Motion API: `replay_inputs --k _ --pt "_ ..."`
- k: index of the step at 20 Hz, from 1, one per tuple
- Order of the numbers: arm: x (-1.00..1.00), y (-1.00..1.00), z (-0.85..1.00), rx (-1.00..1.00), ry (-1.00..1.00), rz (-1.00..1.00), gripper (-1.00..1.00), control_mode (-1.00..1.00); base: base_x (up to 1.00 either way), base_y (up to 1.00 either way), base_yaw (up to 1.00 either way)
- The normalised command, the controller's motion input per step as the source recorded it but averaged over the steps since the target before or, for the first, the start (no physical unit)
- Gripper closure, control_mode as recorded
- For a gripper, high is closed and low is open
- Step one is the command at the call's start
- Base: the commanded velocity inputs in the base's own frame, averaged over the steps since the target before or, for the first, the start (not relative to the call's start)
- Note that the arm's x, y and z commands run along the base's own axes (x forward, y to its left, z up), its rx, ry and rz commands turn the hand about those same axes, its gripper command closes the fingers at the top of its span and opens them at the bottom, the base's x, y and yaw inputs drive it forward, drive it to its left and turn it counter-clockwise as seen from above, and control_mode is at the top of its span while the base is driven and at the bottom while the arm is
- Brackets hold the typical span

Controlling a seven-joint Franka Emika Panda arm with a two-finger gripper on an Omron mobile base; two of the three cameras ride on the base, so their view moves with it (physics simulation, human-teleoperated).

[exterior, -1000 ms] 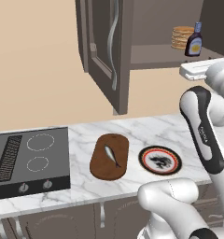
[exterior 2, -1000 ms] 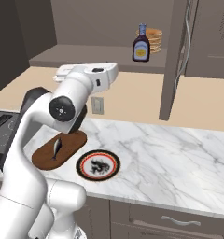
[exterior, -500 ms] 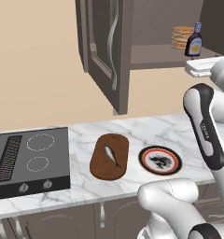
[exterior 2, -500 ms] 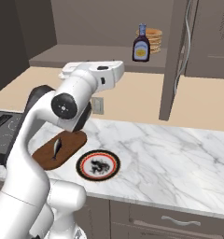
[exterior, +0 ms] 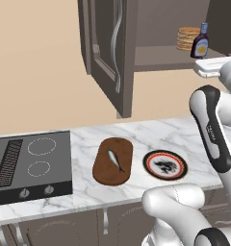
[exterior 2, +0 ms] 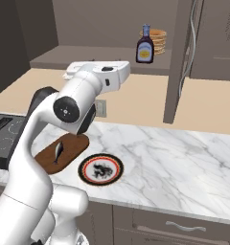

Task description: Pick the fish from the plate and place it on the cutting board. Then pick the condiment bottle from the cabinet and place it next to the cutting board.

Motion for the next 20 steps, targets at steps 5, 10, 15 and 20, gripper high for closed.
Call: replay_inputs --k 5,10,15,20 --pt "0.01 0.0 0.04 0.0 -0.03 -0.02 -1.0 -1.0 0.0 0.0 0.0" --pt "0.02 -0.03 0.08 0.01 0.0 -0.01 -1.0 -1.0 0.0 0.0 0.0" --pt "0.0 -0.12 0.13 0.0 0.0 -0.01 -1.0 -1.0 0.0 0.0 0.0" --pt "0.02 -0.11 0.08 0.0 0.0 -0.01 -1.0 -1.0 0.0 0.0 0.0"
